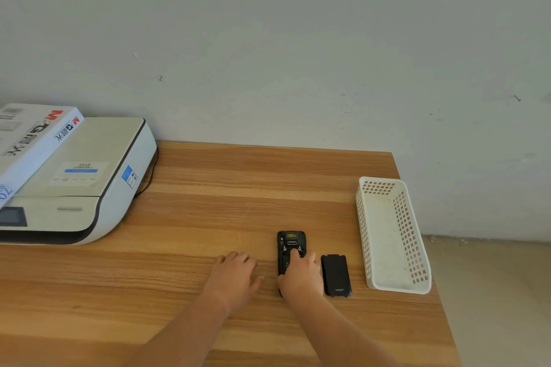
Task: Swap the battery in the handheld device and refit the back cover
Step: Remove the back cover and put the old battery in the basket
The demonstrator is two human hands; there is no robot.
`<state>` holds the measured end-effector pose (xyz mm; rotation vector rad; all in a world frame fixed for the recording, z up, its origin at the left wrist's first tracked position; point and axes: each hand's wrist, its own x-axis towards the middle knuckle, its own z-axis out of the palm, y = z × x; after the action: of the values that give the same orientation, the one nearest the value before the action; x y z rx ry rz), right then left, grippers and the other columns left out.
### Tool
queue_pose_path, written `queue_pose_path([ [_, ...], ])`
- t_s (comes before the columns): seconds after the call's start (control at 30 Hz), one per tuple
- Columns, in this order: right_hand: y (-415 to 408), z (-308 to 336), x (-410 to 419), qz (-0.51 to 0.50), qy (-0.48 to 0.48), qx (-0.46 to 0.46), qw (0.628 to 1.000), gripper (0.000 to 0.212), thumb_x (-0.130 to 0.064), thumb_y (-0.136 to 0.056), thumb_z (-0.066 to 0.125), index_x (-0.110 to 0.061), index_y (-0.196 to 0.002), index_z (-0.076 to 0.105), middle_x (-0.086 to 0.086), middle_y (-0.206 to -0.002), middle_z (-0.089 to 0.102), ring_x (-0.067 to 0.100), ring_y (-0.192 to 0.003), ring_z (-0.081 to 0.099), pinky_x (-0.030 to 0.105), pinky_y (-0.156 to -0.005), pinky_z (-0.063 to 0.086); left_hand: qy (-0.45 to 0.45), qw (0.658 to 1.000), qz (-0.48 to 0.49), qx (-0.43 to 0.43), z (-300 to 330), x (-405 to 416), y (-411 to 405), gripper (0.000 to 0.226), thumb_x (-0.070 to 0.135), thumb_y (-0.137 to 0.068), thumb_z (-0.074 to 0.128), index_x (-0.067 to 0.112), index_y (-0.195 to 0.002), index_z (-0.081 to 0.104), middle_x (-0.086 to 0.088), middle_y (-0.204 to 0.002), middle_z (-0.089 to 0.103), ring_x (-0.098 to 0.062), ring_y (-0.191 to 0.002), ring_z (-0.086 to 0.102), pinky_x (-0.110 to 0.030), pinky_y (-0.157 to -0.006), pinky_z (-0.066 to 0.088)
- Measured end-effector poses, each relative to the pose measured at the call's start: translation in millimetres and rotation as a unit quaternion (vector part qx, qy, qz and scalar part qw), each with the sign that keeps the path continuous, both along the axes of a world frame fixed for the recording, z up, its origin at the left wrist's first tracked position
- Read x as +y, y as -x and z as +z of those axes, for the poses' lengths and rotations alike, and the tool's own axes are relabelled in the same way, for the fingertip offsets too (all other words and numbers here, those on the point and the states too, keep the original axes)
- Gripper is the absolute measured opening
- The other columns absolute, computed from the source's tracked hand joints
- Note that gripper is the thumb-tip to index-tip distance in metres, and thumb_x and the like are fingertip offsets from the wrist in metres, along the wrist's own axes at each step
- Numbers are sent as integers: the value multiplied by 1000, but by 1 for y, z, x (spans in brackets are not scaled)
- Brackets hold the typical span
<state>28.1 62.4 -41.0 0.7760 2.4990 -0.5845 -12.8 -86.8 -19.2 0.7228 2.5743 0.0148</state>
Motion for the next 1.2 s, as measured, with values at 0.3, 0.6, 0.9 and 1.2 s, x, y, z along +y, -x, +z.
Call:
queue_pose_path([
  [0.3,0,15,11,-33,31,34,998,58,-36,-82,66,-26,-131,36,8,-123,38,26,-111,43,39,-88,51,-7,1000,3,6,7,-3,1,50,53,-97,37,26,-138,46,5,-135,51,-16,-127,41,-39,-110,29],
  [0.6,-13,50,41,-34,-1,112,993,51,-35,-80,62,-24,-126,42,5,-118,40,23,-108,43,40,-89,51,-20,1000,-11,21,24,16,10,48,54,-98,38,28,-138,45,7,-136,51,-14,-128,42,-38,-110,30],
  [0.9,-21,84,100,-97,-30,163,981,54,-36,-81,63,-23,-128,40,6,-122,38,21,-104,40,39,-89,49,1,999,-34,16,28,42,3,48,55,-99,31,29,-137,44,6,-140,48,-15,-131,39,-39,-111,29],
  [1.2,-21,86,185,-161,-70,175,969,59,-33,-82,66,-22,-134,39,9,-128,39,25,-114,42,39,-88,50,-4,1000,-29,10,24,52,5,49,55,-98,34,31,-140,42,10,-143,46,-12,-134,37,-37,-113,28],
])
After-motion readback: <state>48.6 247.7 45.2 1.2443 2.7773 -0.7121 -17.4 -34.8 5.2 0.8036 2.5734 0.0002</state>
